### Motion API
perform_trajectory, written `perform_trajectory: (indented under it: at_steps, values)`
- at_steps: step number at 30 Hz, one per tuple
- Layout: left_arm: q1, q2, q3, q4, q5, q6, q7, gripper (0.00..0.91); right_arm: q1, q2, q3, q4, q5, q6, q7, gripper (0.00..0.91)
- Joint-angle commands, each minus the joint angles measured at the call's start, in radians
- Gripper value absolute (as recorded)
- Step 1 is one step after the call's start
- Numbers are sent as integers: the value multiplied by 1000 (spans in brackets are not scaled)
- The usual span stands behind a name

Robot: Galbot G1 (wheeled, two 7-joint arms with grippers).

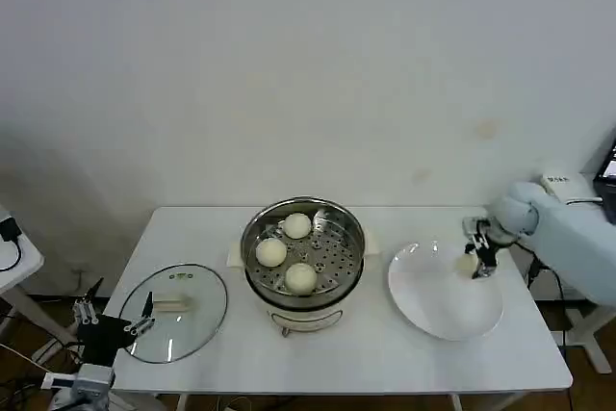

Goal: Take steamed baozi put them in steamer then cover it.

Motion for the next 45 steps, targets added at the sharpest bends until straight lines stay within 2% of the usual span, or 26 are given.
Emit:
perform_trajectory:
  at_steps: [1, 6, 12, 18, 22, 28, 33, 45]
  values:
    - [-9, 2, 2, 4, 1, 0, 0, 907, 340, 7, -235, 167, 172, -74, 9, 685]
    - [-19, 4, 5, 2, 5, 1, 0, 907, 522, 90, -362, 205, 321, -119, 36, 685]
    - [-16, 12, 0, -3, 1, 0, 0, 907, 606, 187, -446, 254, 471, -207, 97, 685]
    - [-21, 2, 6, -17, 1, 7, 1, 907, 610, 327, -494, 264, 650, -287, 178, 685]
    - [-19, -3, 5, -30, 2, 8, 1, 907, 597, 412, -507, 258, 723, -317, 204, 685]
    - [-18, -9, 0, -32, 0, 7, 0, 907, 546, 468, -509, 244, 847, -360, 255, 695]
    - [-19, -15, -1, -39, 1, 6, 0, 907, 488, 478, -508, 234, 817, -385, 269, 695]
    - [-18, -13, -14, -28, -6, 4, -1, 907, 398, 465, -479, 167, 701, -398, 263, 695]
